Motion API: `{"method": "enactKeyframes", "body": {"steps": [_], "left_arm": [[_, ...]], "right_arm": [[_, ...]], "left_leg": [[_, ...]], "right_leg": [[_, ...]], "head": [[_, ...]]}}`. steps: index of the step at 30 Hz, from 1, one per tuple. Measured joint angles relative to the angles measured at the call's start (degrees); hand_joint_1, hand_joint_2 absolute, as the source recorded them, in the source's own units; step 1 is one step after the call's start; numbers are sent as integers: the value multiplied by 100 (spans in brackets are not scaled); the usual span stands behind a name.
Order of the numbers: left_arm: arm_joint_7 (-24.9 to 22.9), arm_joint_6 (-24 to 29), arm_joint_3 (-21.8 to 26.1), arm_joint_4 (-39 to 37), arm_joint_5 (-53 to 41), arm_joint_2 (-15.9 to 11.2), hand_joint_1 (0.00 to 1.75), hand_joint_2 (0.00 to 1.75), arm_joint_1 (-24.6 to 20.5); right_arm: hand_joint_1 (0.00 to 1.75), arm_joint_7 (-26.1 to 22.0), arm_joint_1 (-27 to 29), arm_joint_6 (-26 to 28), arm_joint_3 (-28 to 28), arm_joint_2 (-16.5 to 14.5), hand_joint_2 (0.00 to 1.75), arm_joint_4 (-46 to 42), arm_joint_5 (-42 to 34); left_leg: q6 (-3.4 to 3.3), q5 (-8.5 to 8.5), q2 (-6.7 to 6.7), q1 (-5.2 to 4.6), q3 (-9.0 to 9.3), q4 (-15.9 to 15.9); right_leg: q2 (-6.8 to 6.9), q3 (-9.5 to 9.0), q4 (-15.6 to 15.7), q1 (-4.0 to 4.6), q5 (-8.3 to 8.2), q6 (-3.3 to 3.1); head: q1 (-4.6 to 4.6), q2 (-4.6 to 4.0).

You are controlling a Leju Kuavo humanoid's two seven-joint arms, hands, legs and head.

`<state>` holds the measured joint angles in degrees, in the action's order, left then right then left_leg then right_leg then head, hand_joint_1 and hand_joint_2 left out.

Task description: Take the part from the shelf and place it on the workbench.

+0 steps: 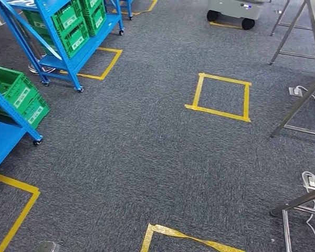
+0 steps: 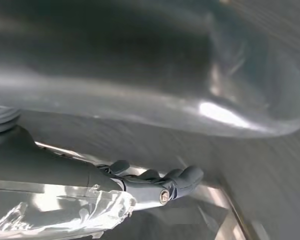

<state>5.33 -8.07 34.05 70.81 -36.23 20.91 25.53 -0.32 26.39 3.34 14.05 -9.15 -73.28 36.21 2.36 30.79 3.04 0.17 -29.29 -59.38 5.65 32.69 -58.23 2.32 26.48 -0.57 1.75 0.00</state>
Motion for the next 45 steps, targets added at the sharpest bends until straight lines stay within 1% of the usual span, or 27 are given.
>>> {"method": "enactKeyframes", "body": {"steps": [2,4,6,8,10,11,13,15,17,19,20,21,23,25,26,27,28,31,32,34,35,37,39,41,42,43,45], "left_arm": [[247,-157,181,-249,-440,-41,0,0,-207],[464,-271,349,-631,-843,-130,0,0,-407],[611,-329,500,-1017,-1091,-228,0,0,-585],[688,-361,625,-1298,-1208,-301,0,0,-742],[706,-430,721,-1495,-1304,-350,0,0,-849],[699,-498,767,-1566,-1373,-364,0,0,-874],[683,-670,847,-1658,-1554,-380,0,0,-891],[685,-813,905,-1712,-1704,-399,0,0,-922],[718,-905,952,-1776,-1820,-431,0,0,-986],[778,-944,996,-1882,-1934,-461,0,0,-1032],[806,-945,1015,-1944,-1982,-474,0,0,-1042],[831,-941,1027,-2003,-2020,-488,0,0,-1053],[866,-935,1036,-2097,-2055,-516,0,0,-1110],[887,-939,1032,-2172,-2062,-542,0,0,-1185],[891,-943,1029,-2207,-2061,-553,0,0,-1206],[892,-947,1028,-2236,-2061,-565,0,0,-1213],[892,-949,1028,-2259,-2060,-580,0,0,-1213],[894,-957,1027,-2298,-2054,-622,0,0,-1245],[895,-971,1025,-2306,-2043,-633,0,0,-1259],[897,-1035,1024,-2328,-2018,-648,0,0,-1250],[903,-1078,1025,-2339,-2005,-655,0,0,-1230],[922,-1147,1027,-2354,-1976,-678,0,0,-1213],[944,-1180,1024,-2358,-1948,-698,0,0,-1227],[957,-1194,1019,-2365,-1939,-703,0,0,-1228],[959,-1199,1019,-2372,-1938,-705,0,0,-1222],[960,-1201,1019,-2380,-1937,-707,0,0,-1217],[960,-1207,1019,-2392,-1932,-716,0,0,-1217]], "right_arm": [[0,321,6,-615,-121,41,0,306,414],[0,455,-29,-953,-390,150,0,607,610],[0,540,-77,-886,-703,276,0,854,569],[0,619,-97,-757,-957,407,0,1041,471],[0,696,-99,-674,-1156,545,0,1185,364],[0,728,-103,-607,-1254,609,0,1232,292],[0,772,-126,-448,-1475,741,0,1288,109],[0,788,-170,-316,-1720,856,0,1346,-100],[0,858,-200,-171,-1984,989,0,1398,-389],[0,993,-209,9,-2266,1155,0,1416,-766],[0,1060,-220,103,-2412,1241,0,1418,-967],[0,1108,-231,203,-2560,1328,0,1417,-1165],[0,1160,-243,366,-2840,1490,0,1419,-1469],[0,1178,-260,461,-3092,1626,0,1430,-1639],[0,1184,-283,489,-3206,1680,0,1436,-1691],[0,1189,-310,509,-3310,1726,0,1442,-1728],[0,1193,-336,522,-3397,1762,0,1446,-1750],[0,1194,-388,553,-3589,1840,0,1450,-1790],[0,1190,-407,573,-3646,1866,0,1454,-1816],[0,1172,-470,661,-3781,1936,0,1470,-1921],[0,1160,-511,726,-3862,1973,0,1480,-1999],[0,1147,-575,904,-4053,2054,0,1506,-2172],[0,1154,-602,1055,-4259,2138,0,1543,-2306],[0,1161,-619,1112,-4423,2208,0,1579,-2365],[0,1162,-630,1124,-4486,2233,0,1591,-2377],[0,1167,-640,1136,-4536,2251,0,1599,-2388],[0,1202,-668,1187,-4641,2286,0,1612,-2428]], "left_leg": [[-82,-113,90,-35,110,301],[-176,-183,-41,-36,84,325],[-251,-252,-147,-8,53,349],[-290,-315,-268,8,-9,353],[-283,-375,-424,11,-75,350],[-265,-401,-507,16,-98,348],[-213,-445,-664,40,-119,343],[-145,-481,-812,57,-146,328],[-61,-540,-955,65,-204,333],[32,-611,-1088,94,-260,362],[62,-593,-1043,100,-300,335],[78,-494,-916,95,-377,214],[76,-78,-547,68,-681,-407],[65,291,-392,59,-993,-1169],[52,331,-373,53,-1029,-1341],[30,259,-359,41,-940,-1275],[-1,104,-322,21,-731,-985],[-136,-294,58,-87,-26,175],[-173,-329,136,-113,50,346],[-226,-370,59,-121,26,412],[-250,-401,-3,-108,10,432],[-299,-470,-125,-64,-20,468],[-320,-519,-272,-41,-73,468],[-307,-557,-437,-27,-118,461],[-292,-572,-522,-16,-131,453],[-273,-582,-605,0,-138,442],[-209,-591,-771,28,-162,398]], "right_leg": [[127,-7,-18,5,-7,40],[180,-6,-32,-17,-11,91],[-107,77,-240,-60,160,176],[-472,319,-886,-120,571,257],[-555,545,-1565,-170,892,298],[-560,536,-1641,-193,898,312],[-637,180,-1115,-256,622,350],[-944,-287,-299,-327,390,403],[-1107,-449,42,-341,360,371],[-957,-433,51,-312,318,249],[-880,-427,56,-303,287,189],[-797,-414,65,-296,252,134],[-612,-356,75,-260,198,55],[-404,-291,73,-205,168,15],[-310,-267,72,-182,157,4],[-228,-255,72,-164,150,-2],[-151,-252,72,-150,146,-5],[63,-271,52,-103,148,19],[131,-273,48,-90,145,39],[262,-277,57,-82,129,88],[216,-264,35,-88,147,122],[-132,-121,-281,-119,365,202],[-491,202,-1032,-171,771,274],[-556,426,-1593,-205,972,319],[-560,389,-1558,-223,903,338],[-581,233,-1281,-248,733,359],[-798,-217,-440,-315,398,418]], "head": [[5,0],[-2,0],[-4,0],[-2,0],[-3,0],[-3,0],[-5,0],[-2,0],[-8,0],[-15,0],[-21,0],[-43,0],[-95,0],[-115,0],[-114,0],[-115,0],[-115,0],[-117,0],[-120,0],[-122,0],[-122,0],[-108,0],[-94,0],[-92,0],[-92,0],[-93,0],[-88,0]]}}
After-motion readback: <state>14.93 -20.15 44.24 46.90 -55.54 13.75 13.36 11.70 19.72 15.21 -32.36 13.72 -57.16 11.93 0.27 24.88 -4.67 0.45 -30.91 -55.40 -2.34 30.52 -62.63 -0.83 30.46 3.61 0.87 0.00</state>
